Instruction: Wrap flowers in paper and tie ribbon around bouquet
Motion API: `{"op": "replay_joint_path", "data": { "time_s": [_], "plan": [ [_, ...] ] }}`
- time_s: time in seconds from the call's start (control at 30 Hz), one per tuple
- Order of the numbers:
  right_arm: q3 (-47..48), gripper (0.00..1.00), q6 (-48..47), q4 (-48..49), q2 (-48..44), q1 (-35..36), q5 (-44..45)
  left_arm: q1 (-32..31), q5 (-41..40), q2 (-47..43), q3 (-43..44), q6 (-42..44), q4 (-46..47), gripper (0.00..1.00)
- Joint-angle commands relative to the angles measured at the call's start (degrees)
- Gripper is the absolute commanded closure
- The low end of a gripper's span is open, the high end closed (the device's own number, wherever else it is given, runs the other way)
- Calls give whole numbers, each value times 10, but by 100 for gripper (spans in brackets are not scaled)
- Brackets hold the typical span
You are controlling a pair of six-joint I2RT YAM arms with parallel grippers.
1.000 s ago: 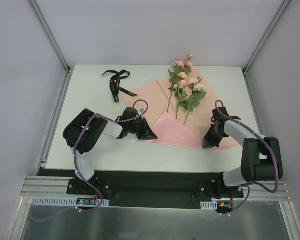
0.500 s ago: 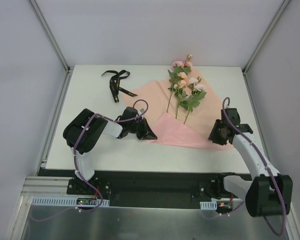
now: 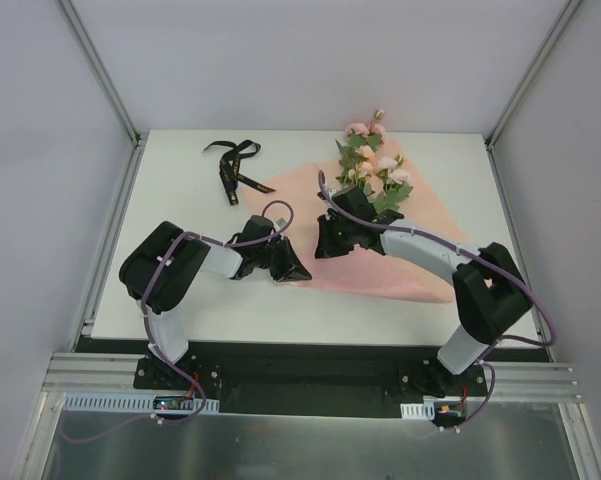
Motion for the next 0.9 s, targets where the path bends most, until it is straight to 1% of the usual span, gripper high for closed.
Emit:
{"op": "replay_joint_path", "data": {
  "time_s": [0.0,0.13,0.23,0.33,0.37,0.5,0.53,0.6,0.63,0.73,0.77,0.8,0.87],
  "plan": [
    [28,100,4,52,63,9,15,2,-47,-18,-20,17,-40,98],
    [24,100,18,74,109,10,2,2,-43,-27,-20,16,-40,97],
    [10,100,27,81,120,10,18,-1,-50,-38,-20,24,-40,91],
    [4,100,29,78,125,9,36,-1,-47,-56,-28,22,-37,83],
    [4,100,29,71,129,9,38,-3,-50,-67,-36,17,-31,76],
    [-19,100,31,81,125,10,42,-12,-79,-133,-105,-6,2,62],
    [-20,100,28,81,125,10,45,-12,-86,-167,-120,-18,4,60],
    [-17,100,28,80,127,8,45,-12,-109,-205,-161,-29,4,56],
    [-16,100,26,80,127,9,42,-12,-116,-243,-174,-44,4,55],
    [-13,100,24,83,133,10,42,-12,-150,-302,-220,-70,-5,52],
    [-13,99,23,83,134,9,42,-11,-180,-313,-228,-77,-13,52],
    [-11,100,21,82,135,9,41,-8,-189,-328,-233,-84,-38,52],
    [-10,100,23,83,135,9,36,-6,-203,-336,-234,-99,-52,51]
  ]
}}
